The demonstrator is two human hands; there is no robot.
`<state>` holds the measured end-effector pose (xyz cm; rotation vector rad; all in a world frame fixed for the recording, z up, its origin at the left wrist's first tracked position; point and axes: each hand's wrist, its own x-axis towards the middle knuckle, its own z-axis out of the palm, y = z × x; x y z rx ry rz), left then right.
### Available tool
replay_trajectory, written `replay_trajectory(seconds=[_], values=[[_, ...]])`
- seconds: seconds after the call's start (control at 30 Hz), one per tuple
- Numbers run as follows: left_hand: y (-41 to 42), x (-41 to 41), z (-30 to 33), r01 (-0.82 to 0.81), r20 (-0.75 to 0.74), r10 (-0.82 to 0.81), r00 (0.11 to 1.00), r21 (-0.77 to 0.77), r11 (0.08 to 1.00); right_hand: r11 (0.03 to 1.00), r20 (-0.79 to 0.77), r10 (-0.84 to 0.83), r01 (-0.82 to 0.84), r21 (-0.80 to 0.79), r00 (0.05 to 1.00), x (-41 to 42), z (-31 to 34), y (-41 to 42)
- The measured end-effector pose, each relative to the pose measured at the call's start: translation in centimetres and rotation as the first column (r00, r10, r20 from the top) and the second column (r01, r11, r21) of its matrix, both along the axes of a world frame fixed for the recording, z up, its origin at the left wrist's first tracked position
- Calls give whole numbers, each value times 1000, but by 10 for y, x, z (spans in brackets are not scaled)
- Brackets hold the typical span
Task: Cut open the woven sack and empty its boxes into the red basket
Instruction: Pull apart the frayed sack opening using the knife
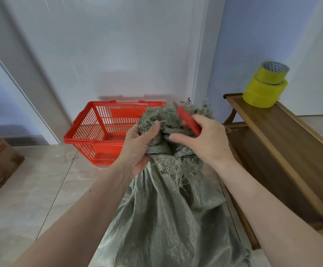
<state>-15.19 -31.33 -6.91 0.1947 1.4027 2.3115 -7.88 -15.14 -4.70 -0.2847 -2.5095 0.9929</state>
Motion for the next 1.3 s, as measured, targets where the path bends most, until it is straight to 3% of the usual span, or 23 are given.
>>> replay_trajectory(seconds=[0.27, 0.4, 0.47, 0.57, 0.63, 0.67, 0.73, 0.77, 0.83, 0.93, 1.0, 1.23, 1.3], values=[[-11, -8, -9, -72, -36, 66, 997, -211, 975, 983, 86, 170, -163, -87, 982, 0, -2, 17], [-15, -14, -13, -152, -132, 102, 986, -461, 874, 972, 86, 220, -210, -107, 972, 3, -4, 25], [-15, -17, -13, -99, -118, 39, 992, -561, 822, 965, 103, 242, -228, -131, 965, 3, -7, 27], [-19, -21, -4, 31, 11, -30, 999, -578, 816, 947, 146, 305, -283, -154, 941, 1, -10, 25], [-18, -18, 4, -98, -103, 47, 994, -577, 811, 938, 132, 326, -302, -171, 936, -1, -8, 24], [-17, -13, 9, -259, -248, 145, 958, -531, 807, 933, 120, 335, -310, -184, 935, -1, -6, 24], [-18, -4, 20, -504, -607, 244, 756, -303, 809, 924, 100, 348, -323, -204, 932, -2, -1, 23], [-17, 0, 25, -522, -759, 183, 625, -232, 820, 921, 89, 350, -325, -213, 933, -2, 1, 23], [-14, -2, 30, -420, -867, -103, 488, -336, 843, 911, 63, 350, -324, -254, 935, -2, 4, 22], [-9, -15, 22, -252, -743, -429, 514, -608, 753, 898, 30, 343, -319, -302, 939, 0, 7, 25], [-9, -19, 14, -221, -696, -448, 561, -648, 729, 899, 26, 340, -317, -301, 940, 2, 7, 29], [-11, -23, -2, -330, -681, -495, 539, -712, 620, 923, 34, 289, -269, -276, 957, 8, -2, 46], [-14, -21, -4, -289, -683, -483, 548, -696, 657, 934, 38, 272, -254, -251, 962, 8, -5, 49]])
